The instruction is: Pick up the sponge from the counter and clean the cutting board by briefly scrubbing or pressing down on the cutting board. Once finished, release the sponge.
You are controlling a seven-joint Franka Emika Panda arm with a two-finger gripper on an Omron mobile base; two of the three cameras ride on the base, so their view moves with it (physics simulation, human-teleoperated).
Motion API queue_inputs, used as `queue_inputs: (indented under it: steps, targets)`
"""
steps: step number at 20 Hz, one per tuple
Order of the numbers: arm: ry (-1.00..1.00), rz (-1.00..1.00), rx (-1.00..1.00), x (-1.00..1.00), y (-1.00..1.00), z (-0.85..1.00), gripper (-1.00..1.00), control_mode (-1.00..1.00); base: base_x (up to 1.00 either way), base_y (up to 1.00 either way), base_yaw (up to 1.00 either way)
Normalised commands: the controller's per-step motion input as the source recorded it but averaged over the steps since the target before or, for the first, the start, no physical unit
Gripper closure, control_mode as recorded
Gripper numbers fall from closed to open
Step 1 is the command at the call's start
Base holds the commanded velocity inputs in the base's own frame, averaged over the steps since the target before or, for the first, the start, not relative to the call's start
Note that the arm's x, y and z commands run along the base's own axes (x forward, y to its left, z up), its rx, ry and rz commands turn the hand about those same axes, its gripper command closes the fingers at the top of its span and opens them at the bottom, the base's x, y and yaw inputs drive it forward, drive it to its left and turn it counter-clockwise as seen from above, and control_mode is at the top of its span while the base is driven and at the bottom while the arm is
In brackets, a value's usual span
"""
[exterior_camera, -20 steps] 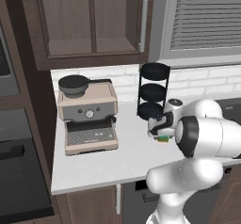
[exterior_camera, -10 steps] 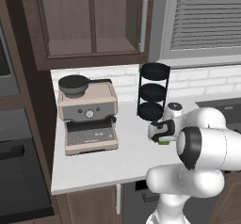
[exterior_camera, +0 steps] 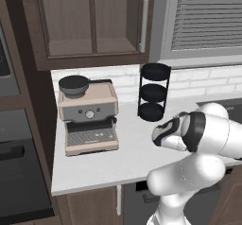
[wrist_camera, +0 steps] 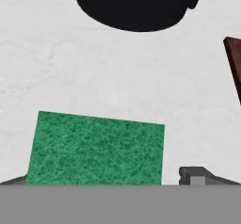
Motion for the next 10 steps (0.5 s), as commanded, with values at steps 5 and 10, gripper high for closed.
queue_inputs:
  steps: [5,10]
  targets:
    - [-0.62,0.16,-0.15,0.04,0.12,-0.21,-1.00,-1.00,0.00,0.00,0.00]
    - [-0.59,0.13,-0.14,0.00,0.09,-0.39,-1.00,-1.00,0.00,0.00,0.00]
